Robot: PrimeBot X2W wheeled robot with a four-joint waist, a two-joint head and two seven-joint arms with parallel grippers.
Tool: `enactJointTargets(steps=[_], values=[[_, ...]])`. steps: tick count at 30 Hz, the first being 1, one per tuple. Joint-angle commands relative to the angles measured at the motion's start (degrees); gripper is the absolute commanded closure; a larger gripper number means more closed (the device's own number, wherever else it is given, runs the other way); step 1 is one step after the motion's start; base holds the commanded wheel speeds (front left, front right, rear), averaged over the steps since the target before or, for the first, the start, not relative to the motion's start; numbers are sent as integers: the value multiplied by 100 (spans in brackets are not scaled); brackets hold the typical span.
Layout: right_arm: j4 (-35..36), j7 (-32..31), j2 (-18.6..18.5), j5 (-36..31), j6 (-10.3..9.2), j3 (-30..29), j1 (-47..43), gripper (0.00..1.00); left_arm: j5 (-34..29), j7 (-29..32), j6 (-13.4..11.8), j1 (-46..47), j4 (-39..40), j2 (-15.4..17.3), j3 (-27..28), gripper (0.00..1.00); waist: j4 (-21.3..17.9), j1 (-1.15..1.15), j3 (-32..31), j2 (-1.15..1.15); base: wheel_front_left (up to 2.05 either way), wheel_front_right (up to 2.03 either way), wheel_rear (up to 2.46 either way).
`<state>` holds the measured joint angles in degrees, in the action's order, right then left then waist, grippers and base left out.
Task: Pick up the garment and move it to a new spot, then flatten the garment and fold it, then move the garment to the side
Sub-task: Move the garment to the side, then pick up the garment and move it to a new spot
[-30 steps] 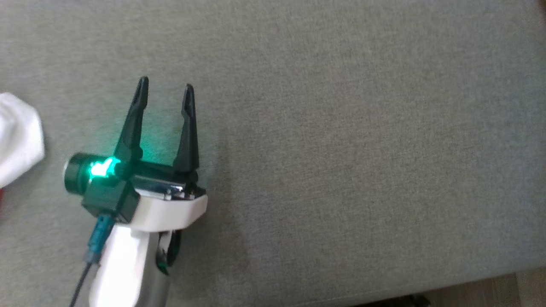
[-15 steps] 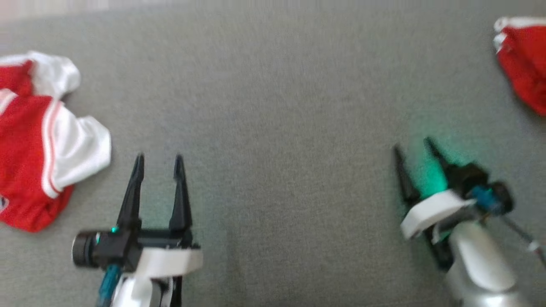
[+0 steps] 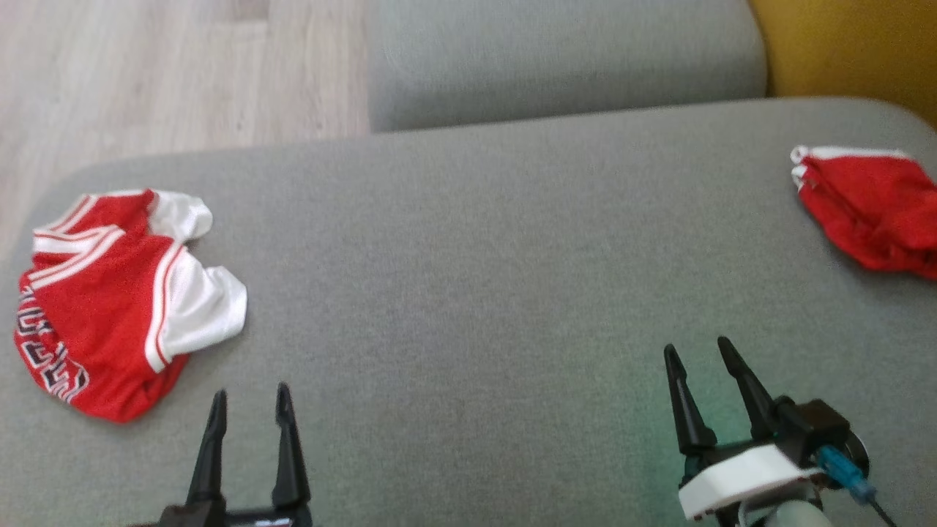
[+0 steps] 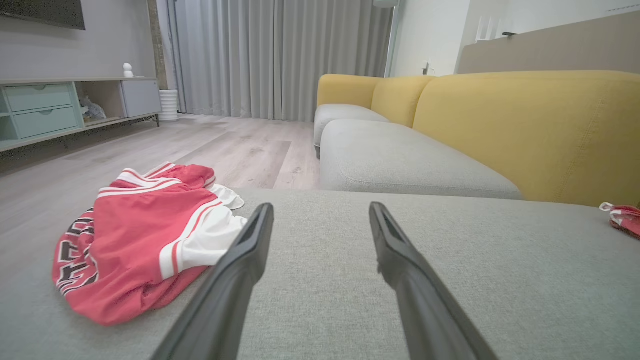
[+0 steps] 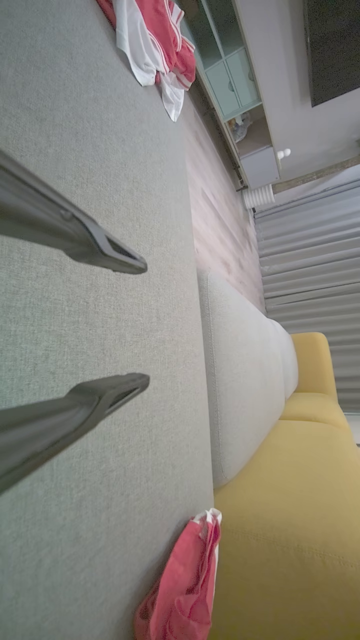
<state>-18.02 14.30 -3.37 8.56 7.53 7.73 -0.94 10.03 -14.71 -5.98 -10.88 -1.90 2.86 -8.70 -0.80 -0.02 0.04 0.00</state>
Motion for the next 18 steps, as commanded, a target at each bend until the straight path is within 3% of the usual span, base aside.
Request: enactJointTargets(steps=[1,18], values=[[262,69,27,-27,-4,108,171,0,26,-29,-31,136,226,2,244,0,12,2,-156,0,0,0,0],[652,70,48,32,-4,256,-406,0,-94,-29,63,-267,231,2,406,0,-180,2,-448,0,0,0,0]])
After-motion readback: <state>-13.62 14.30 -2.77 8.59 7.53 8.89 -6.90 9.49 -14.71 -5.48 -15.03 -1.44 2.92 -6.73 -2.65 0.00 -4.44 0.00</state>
